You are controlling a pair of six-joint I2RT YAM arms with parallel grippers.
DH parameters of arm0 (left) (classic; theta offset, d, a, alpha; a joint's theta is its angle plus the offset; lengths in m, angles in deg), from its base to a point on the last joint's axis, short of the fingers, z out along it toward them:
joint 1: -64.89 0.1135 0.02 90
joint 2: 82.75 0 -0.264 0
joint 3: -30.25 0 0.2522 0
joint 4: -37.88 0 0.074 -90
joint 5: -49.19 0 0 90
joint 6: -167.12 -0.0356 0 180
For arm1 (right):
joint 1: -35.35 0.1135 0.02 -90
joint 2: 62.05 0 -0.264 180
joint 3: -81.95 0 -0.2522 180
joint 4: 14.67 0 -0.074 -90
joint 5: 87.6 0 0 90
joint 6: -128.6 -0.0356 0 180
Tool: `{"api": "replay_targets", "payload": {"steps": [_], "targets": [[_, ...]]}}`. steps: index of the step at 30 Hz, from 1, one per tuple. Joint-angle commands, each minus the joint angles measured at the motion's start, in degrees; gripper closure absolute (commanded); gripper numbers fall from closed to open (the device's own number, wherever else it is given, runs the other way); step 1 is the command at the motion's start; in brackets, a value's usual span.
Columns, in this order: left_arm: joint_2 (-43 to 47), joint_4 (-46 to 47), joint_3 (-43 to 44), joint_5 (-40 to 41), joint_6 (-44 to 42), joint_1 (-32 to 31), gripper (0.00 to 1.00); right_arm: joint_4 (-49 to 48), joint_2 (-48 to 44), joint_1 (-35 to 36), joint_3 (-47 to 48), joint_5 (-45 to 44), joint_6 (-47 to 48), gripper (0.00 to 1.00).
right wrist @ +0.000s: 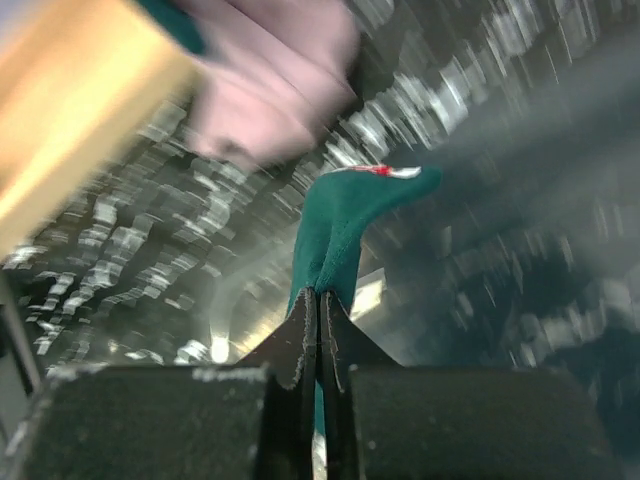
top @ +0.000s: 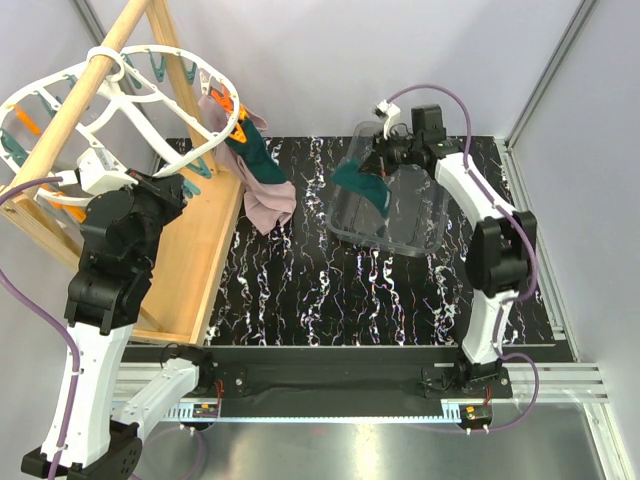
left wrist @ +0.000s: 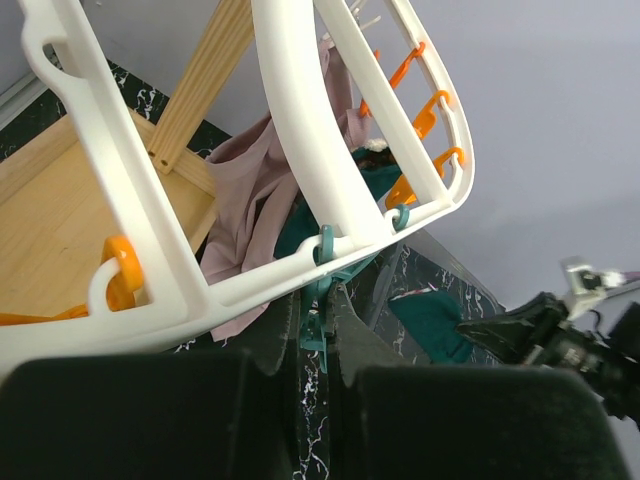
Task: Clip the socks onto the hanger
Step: Place the sock in the bin, then pick up the sock from the bin.
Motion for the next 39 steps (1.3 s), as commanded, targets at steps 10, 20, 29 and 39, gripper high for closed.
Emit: {"api": "replay_targets", "payload": {"steps": [10,20,29,39], "targets": [[-0.2,-2.7,-0.1,-3.8,-0.7,-0.2,1.0,18.2,11.9,-4.4,7.8,-30.6,-2.9,0.56],[0.3,-2.3,-1.6,-4.1,-0.2,-0.3,1.0,10.8,7.4,0.3,4.5,-23.8,1.2,0.48],[0.5,-2.1,-1.9,-3.9,0.1,-0.3,1.0,14.4,18.8,1.4,12.0,-29.2,1.2,0.55],[0.6,-1.3,-3.2,-4.4,0.5,-0.2,1.0,15.0,23.4,2.8,13.9,-32.1,1.2,0.46]]}}
